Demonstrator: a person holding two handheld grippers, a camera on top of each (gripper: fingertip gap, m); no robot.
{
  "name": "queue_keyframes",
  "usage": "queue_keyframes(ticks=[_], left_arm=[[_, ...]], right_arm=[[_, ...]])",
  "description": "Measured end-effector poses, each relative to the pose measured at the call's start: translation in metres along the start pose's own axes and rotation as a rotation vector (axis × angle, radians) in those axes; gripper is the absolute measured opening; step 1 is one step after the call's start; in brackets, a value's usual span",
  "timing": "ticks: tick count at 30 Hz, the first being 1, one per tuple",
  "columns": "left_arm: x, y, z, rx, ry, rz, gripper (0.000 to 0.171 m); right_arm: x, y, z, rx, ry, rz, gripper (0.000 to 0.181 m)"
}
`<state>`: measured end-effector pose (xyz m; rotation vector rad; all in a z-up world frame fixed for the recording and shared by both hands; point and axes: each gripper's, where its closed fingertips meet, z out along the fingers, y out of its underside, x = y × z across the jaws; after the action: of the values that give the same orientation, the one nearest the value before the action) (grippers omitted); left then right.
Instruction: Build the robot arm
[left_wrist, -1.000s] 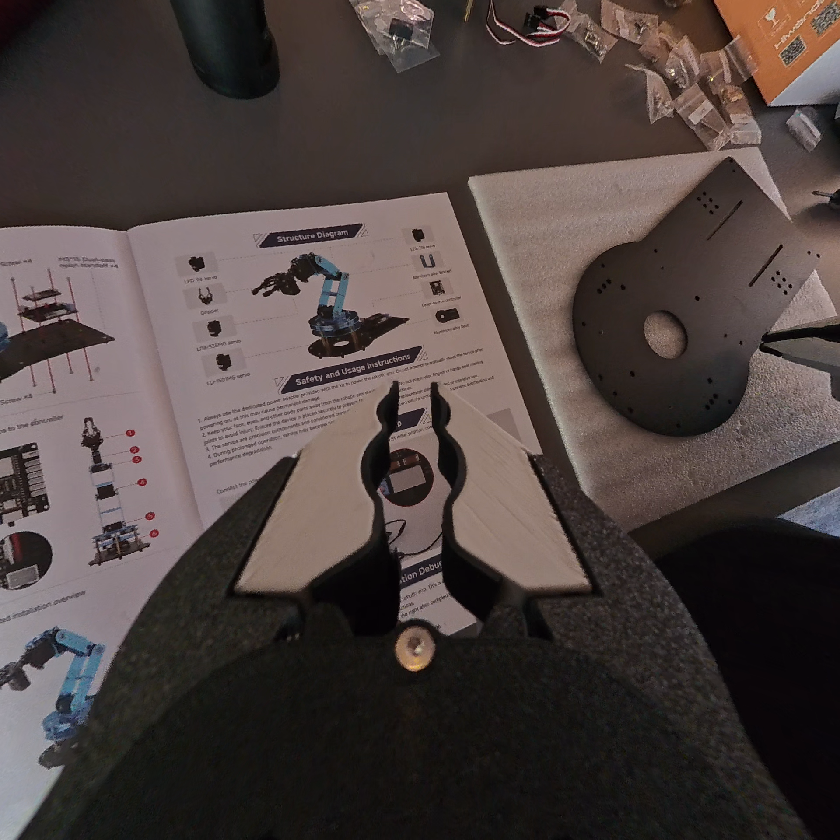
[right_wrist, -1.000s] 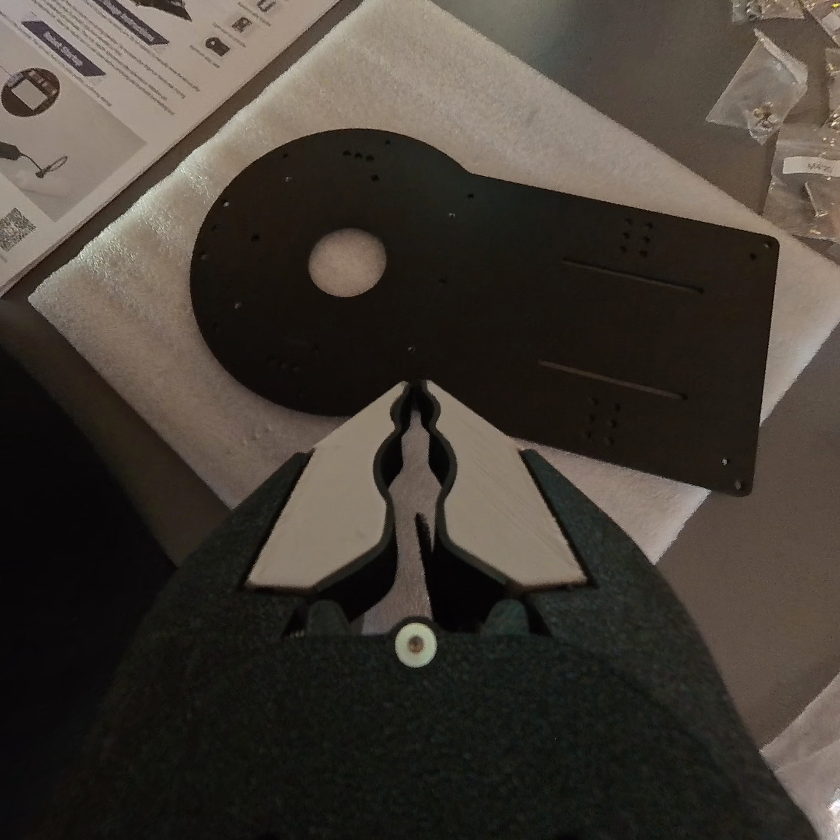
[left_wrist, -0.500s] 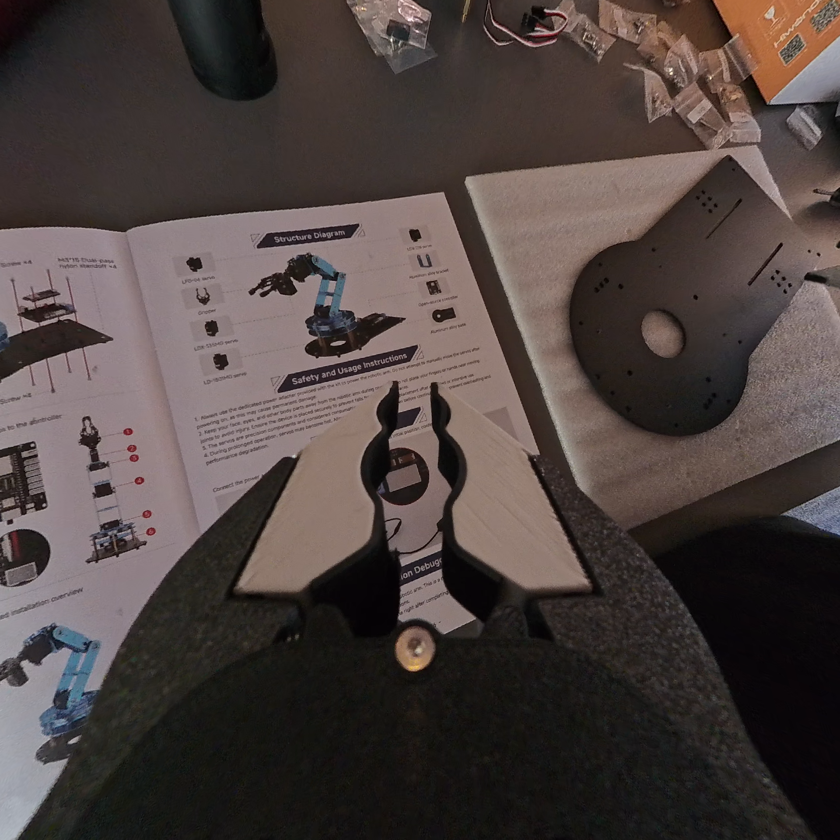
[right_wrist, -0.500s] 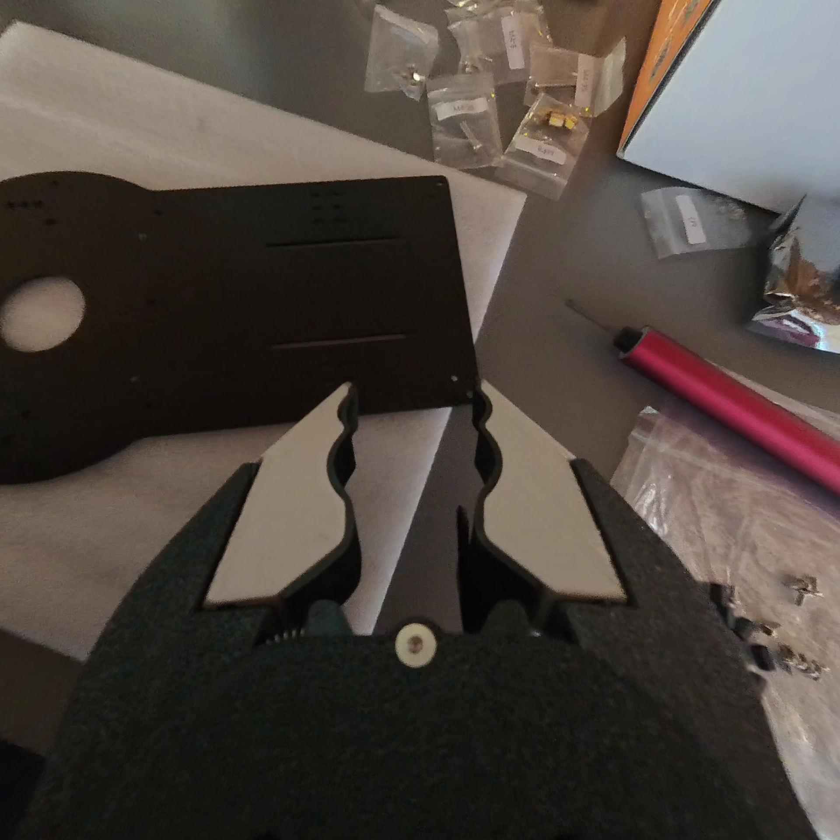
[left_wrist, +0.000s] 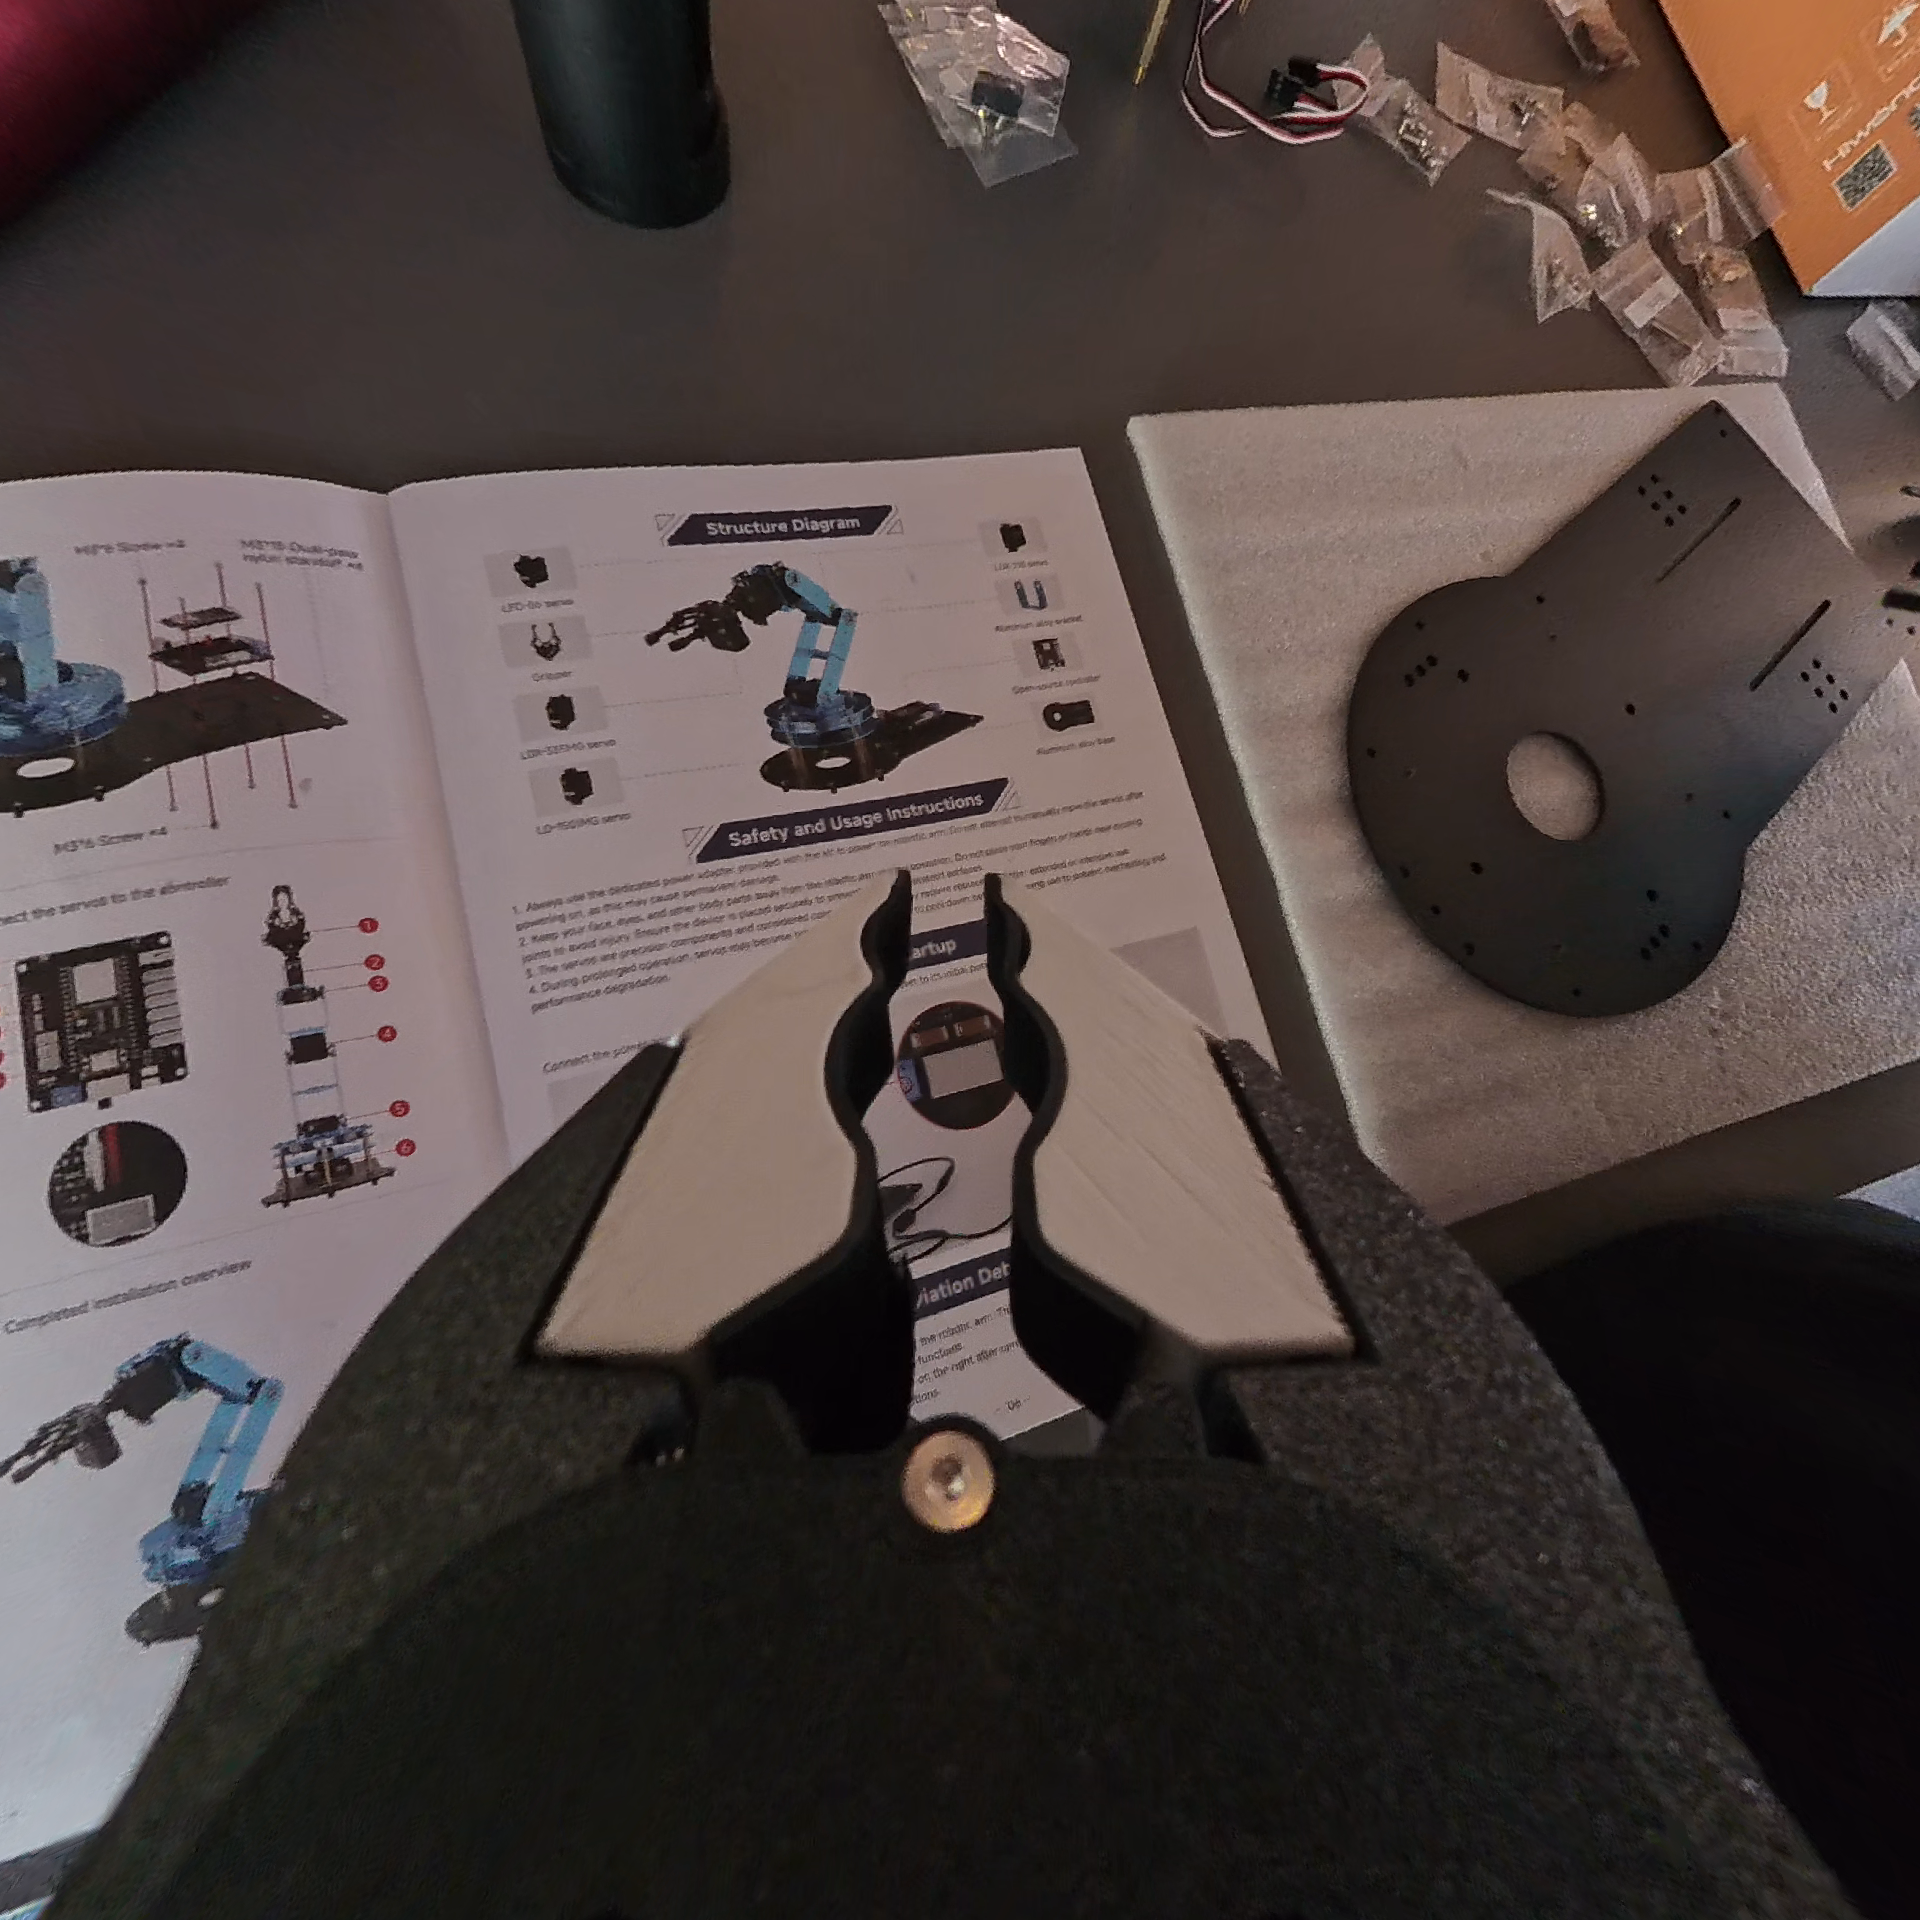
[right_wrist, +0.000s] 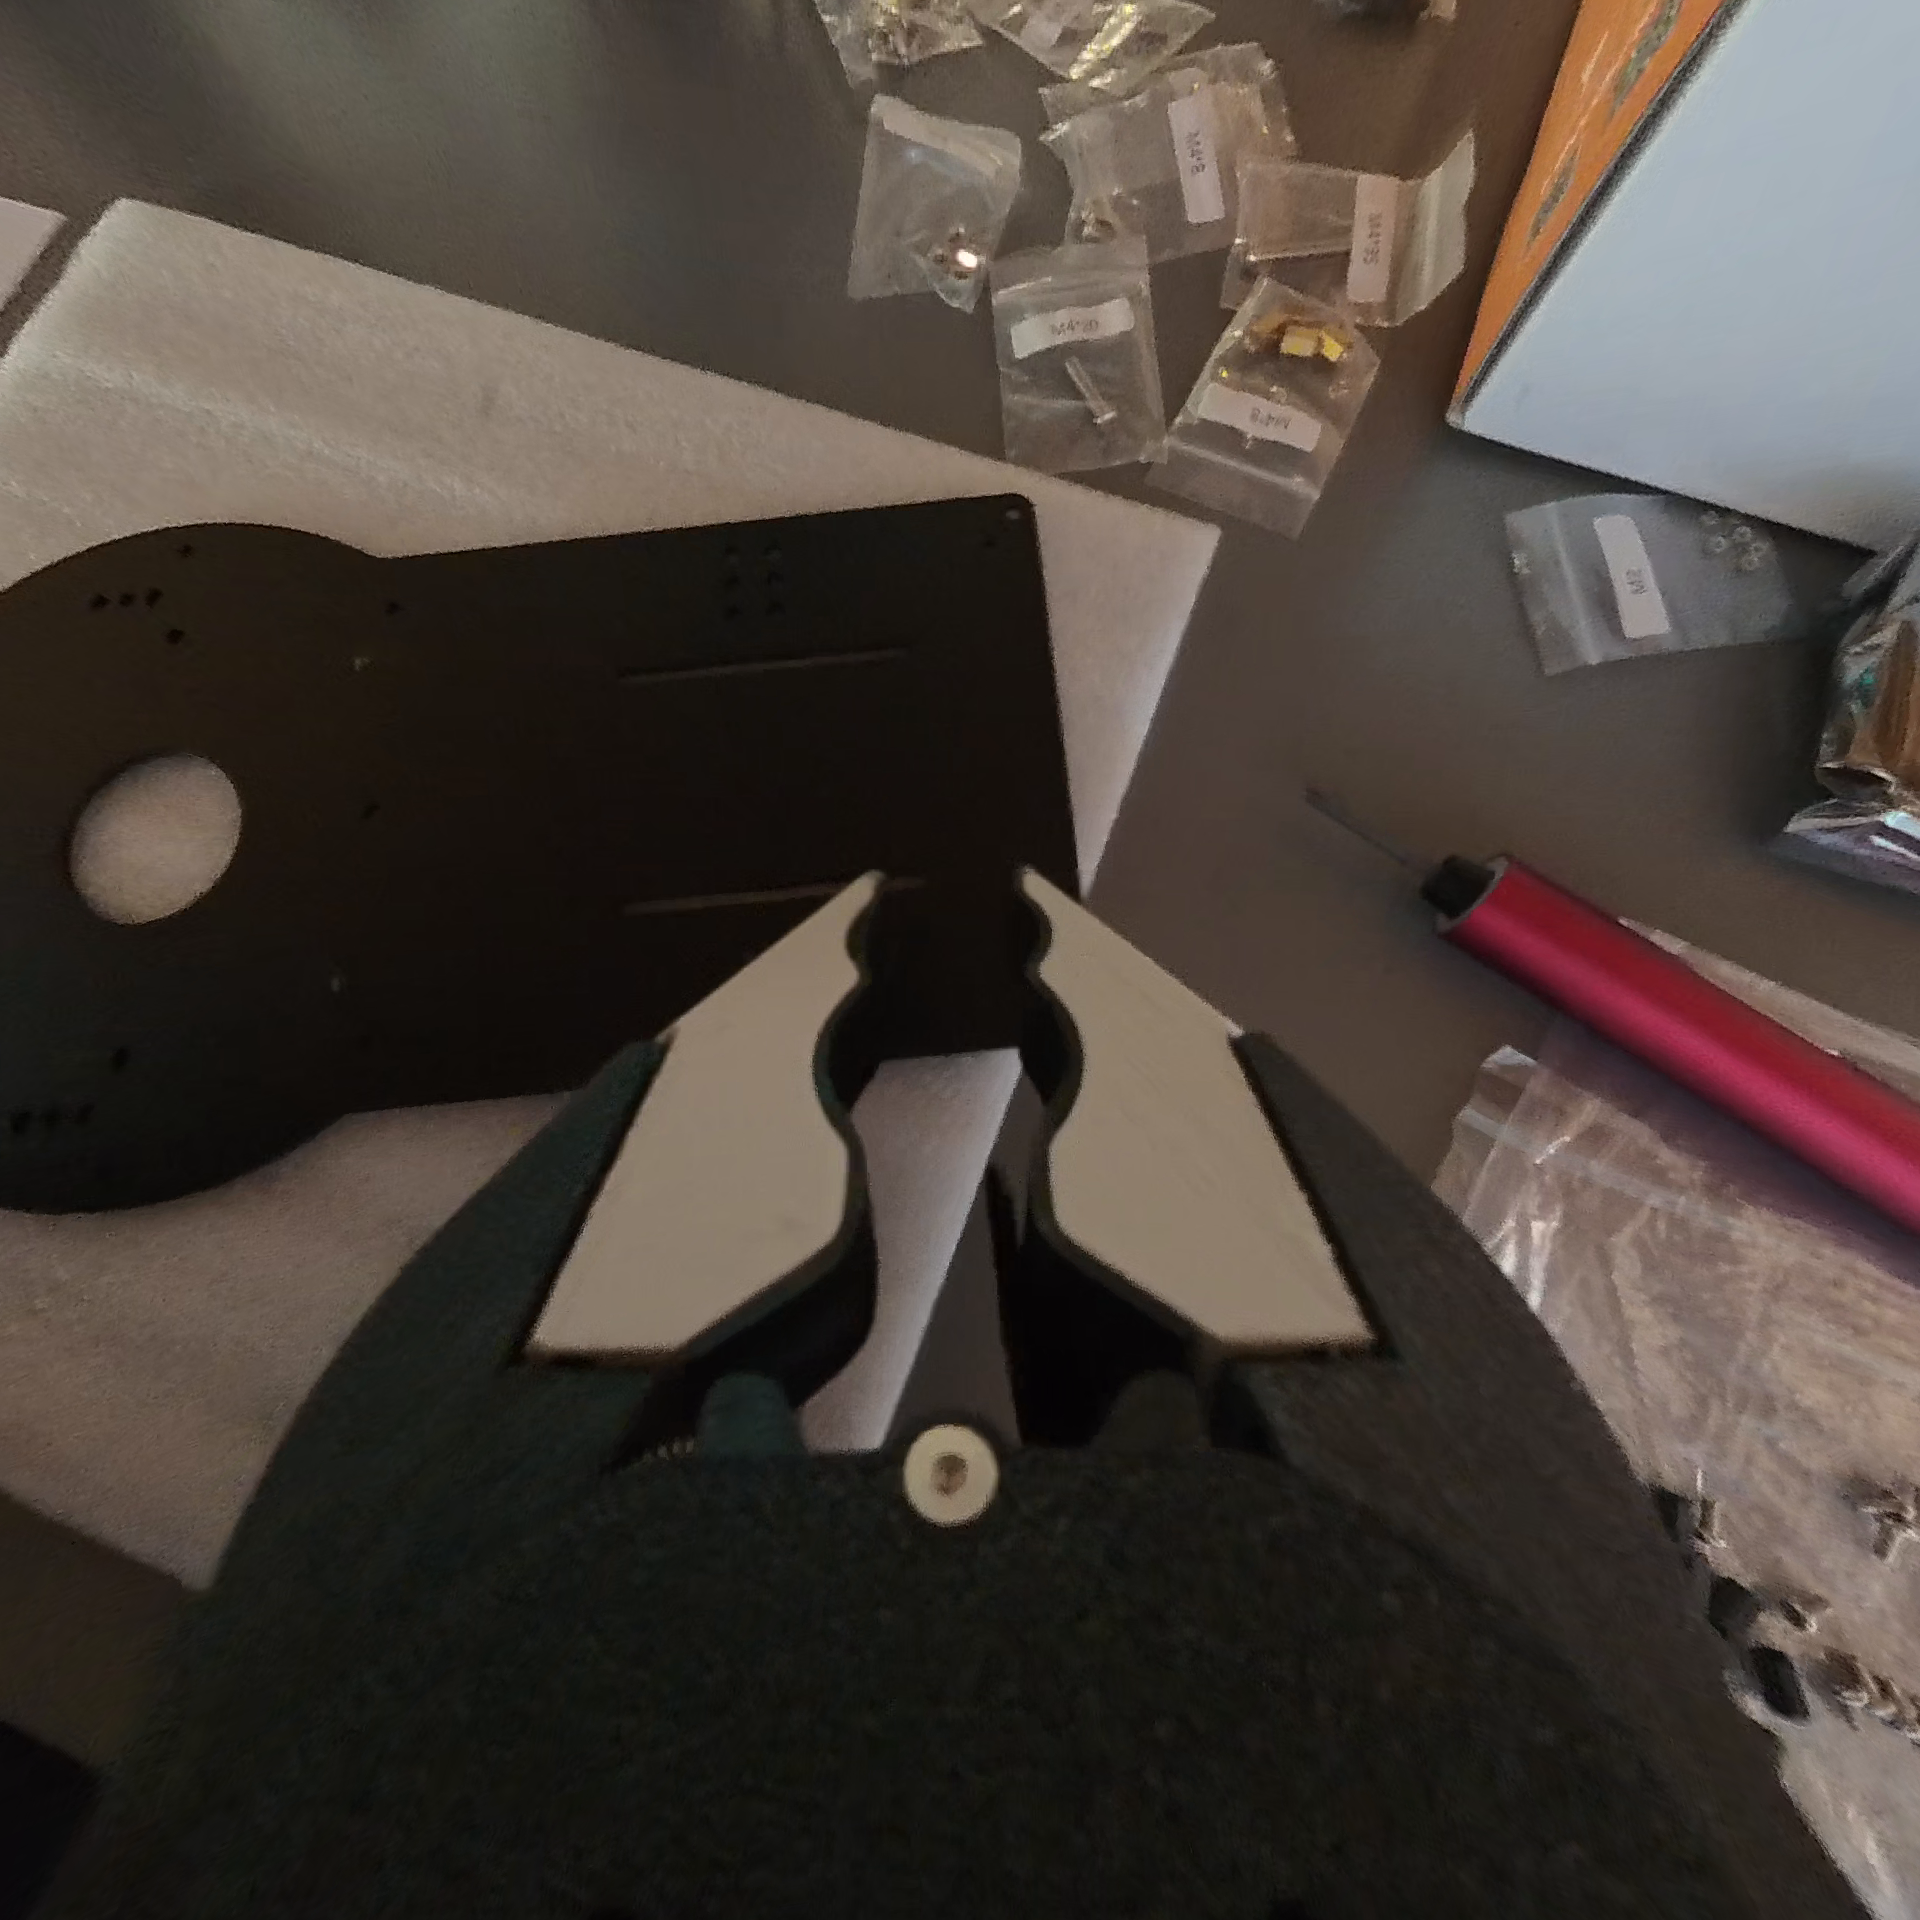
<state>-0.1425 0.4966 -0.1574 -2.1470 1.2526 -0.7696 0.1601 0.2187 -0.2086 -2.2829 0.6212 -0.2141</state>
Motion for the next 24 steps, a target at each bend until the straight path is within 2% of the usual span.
queue_keyframes(ticks=[2, 8, 14, 18, 24], left_arm=[[-0.002, 0.001, -0.001, 0.004, -0.003, -0.012, 0.013], [-0.003, 0.002, 0.001, 0.005, -0.002, -0.024, 0.013], [0.000, -0.001, 0.003, 0.000, 0.006, -0.004, 0.013], [-0.003, -0.004, 0.002, 0.008, 0.000, -0.009, 0.013], [-0.006, -0.005, -0.002, 0.019, -0.009, -0.010, 0.013]], right_arm=[[0.012, 0.005, -0.003, -0.009, 0.054, -0.007, 0.000], [0.030, 0.026, -0.009, -0.055, 0.110, 0.032, 0.000], [0.031, 0.027, -0.009, -0.062, 0.104, 0.022, 0.000], [0.027, 0.002, -0.004, -0.016, 0.087, -0.016, 0.000], [0.012, -0.052, 0.047, 0.018, -0.013, -0.057, 0.000]])
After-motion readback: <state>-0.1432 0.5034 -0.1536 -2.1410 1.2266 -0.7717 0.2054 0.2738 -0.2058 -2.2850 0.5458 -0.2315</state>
